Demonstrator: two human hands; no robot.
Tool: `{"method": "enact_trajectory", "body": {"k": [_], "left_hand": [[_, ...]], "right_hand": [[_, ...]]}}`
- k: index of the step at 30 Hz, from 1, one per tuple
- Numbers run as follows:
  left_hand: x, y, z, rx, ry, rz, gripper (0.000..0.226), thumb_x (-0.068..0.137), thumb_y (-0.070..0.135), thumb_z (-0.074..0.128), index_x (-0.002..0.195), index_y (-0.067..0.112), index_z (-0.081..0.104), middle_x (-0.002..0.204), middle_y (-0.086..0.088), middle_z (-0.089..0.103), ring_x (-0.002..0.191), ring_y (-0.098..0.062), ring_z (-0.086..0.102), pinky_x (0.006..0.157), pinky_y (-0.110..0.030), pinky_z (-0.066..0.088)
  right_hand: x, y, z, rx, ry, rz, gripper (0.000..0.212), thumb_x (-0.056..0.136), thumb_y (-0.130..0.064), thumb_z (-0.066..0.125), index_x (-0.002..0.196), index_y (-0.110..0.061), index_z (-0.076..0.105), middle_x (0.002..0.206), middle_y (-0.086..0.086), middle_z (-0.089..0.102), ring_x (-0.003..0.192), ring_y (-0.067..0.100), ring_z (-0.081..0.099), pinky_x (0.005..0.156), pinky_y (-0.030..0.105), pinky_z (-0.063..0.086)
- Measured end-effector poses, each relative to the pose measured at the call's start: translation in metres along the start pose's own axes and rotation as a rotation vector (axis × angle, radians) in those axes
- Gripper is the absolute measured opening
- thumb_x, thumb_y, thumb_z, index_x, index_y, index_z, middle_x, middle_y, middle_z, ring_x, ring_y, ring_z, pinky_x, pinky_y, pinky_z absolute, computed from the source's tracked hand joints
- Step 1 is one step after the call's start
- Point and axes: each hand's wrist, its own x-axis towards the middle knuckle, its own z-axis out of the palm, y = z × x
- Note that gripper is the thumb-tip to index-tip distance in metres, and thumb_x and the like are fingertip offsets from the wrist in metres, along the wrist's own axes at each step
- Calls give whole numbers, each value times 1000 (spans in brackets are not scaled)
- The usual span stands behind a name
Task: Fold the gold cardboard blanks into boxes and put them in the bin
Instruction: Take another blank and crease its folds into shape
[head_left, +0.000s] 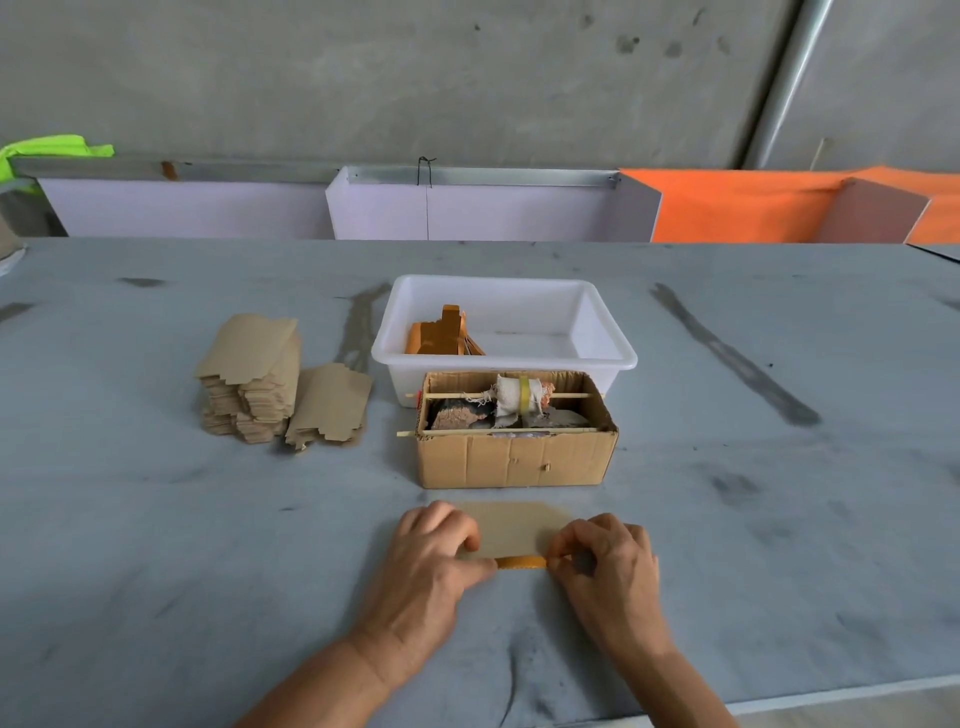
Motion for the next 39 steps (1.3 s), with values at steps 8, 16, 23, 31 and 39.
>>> {"method": "enact_trajectory", "body": {"k": [8, 16, 23, 31, 39], "left_hand": [[-2, -1, -1, -90, -82, -72, 28, 65, 0, 78, 80, 24, 79, 75, 5, 61, 79, -9, 45, 64, -27, 41], [-3, -9, -12, -297, -213, -261, 31, 69, -12, 62, 82, 11, 78, 85, 2, 69, 83, -13, 62, 78, -20, 47], [21, -16, -4, -295, -144, -562, 19, 85, 12, 63, 101, 12, 73, 99, -1, 67, 92, -18, 63, 81, -21, 44], [35, -22, 7, 14, -331, -559, 44, 87, 45, 59, 122, 19, 57, 117, 0, 50, 115, -18, 46, 94, -27, 36], [45, -22, 4, 19, -395, -587, 31, 80, 43, 68, 100, 21, 59, 109, 1, 52, 108, -18, 48, 87, -27, 37]], "right_hand": [[-24, -19, 16, -215, 219, -511, 30, 66, -14, 43, 61, -22, 72, 66, -7, 62, 59, 18, 59, 51, 20, 43], [-14, -8, -1, -175, 37, -247, 27, 57, 5, 55, 59, -17, 70, 69, -4, 65, 58, 24, 62, 47, 25, 44], [34, -22, 2, -148, -68, -3, 41, 90, -28, 55, 130, -20, 53, 121, 5, 54, 112, 27, 52, 88, 34, 44], [52, -19, -4, -213, -322, 43, 32, 84, -35, 66, 114, -24, 59, 119, 1, 58, 113, 22, 51, 94, 33, 42], [46, -11, -2, -180, -247, -59, 32, 83, -32, 68, 114, -27, 62, 124, -2, 48, 115, 23, 42, 96, 32, 40]]}}
